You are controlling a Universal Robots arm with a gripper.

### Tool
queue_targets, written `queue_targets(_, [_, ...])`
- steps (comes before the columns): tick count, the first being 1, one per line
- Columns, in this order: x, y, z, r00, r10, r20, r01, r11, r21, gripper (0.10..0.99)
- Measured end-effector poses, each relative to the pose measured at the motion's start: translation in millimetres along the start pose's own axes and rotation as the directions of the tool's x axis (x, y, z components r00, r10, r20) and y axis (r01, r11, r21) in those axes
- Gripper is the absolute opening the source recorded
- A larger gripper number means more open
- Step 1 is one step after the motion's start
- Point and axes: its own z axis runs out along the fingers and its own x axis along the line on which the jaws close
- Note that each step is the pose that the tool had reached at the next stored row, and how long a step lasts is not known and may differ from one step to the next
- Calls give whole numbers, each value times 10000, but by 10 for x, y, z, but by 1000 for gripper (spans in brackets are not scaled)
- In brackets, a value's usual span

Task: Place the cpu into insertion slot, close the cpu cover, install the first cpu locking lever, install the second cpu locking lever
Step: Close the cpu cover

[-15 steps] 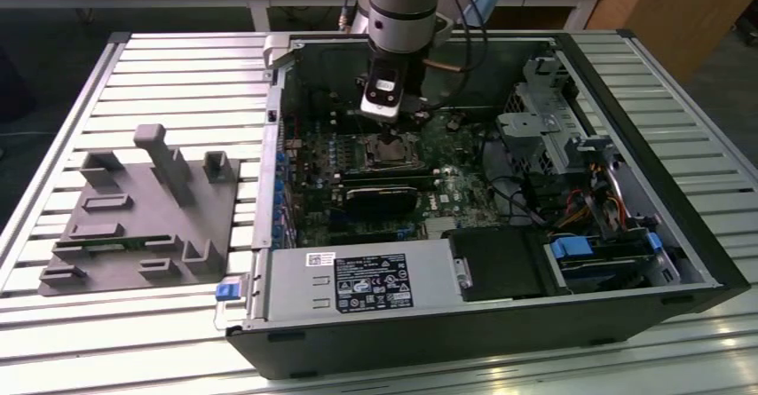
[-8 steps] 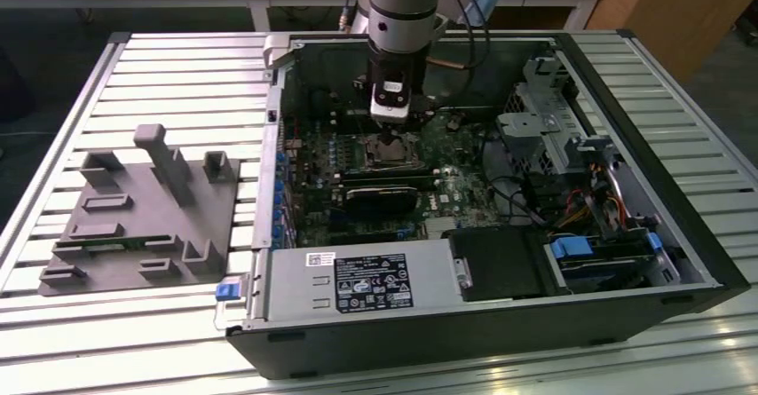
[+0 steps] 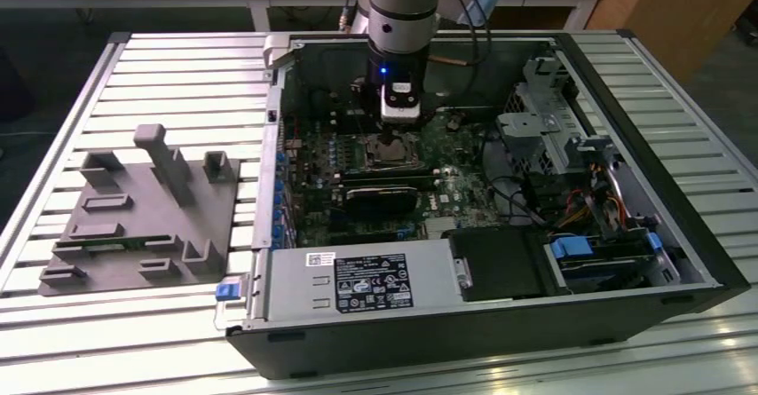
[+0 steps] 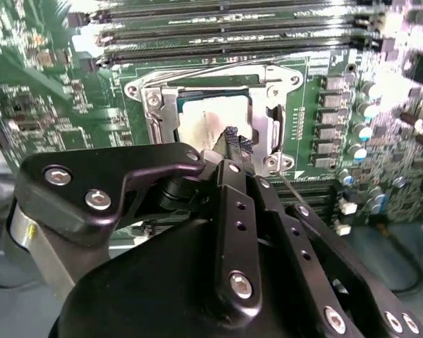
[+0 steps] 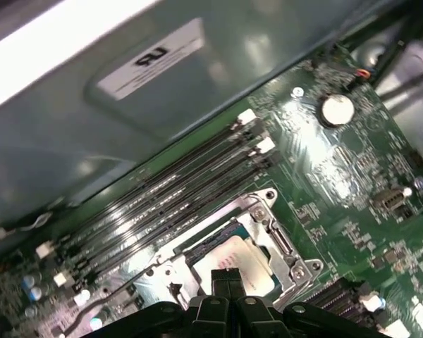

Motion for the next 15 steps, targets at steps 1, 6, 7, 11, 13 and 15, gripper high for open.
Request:
queue_targets(1, [0,0,0,9998,-179,-3,179,9998,2,106])
queue_targets(6, [0,0,3,9940,-1093,-22,1093,9940,15,106])
queue_targets(7, [0,0,3,9919,-1273,-26,1273,9919,17,106])
queue_targets(11, [0,0,5,9802,-1981,-42,1981,9802,25,106])
queue_targets(13, [0,0,6,9723,-2336,-50,2336,9723,28,106])
queue_targets(15, [0,0,7,9630,-2695,-59,2695,9630,32,106])
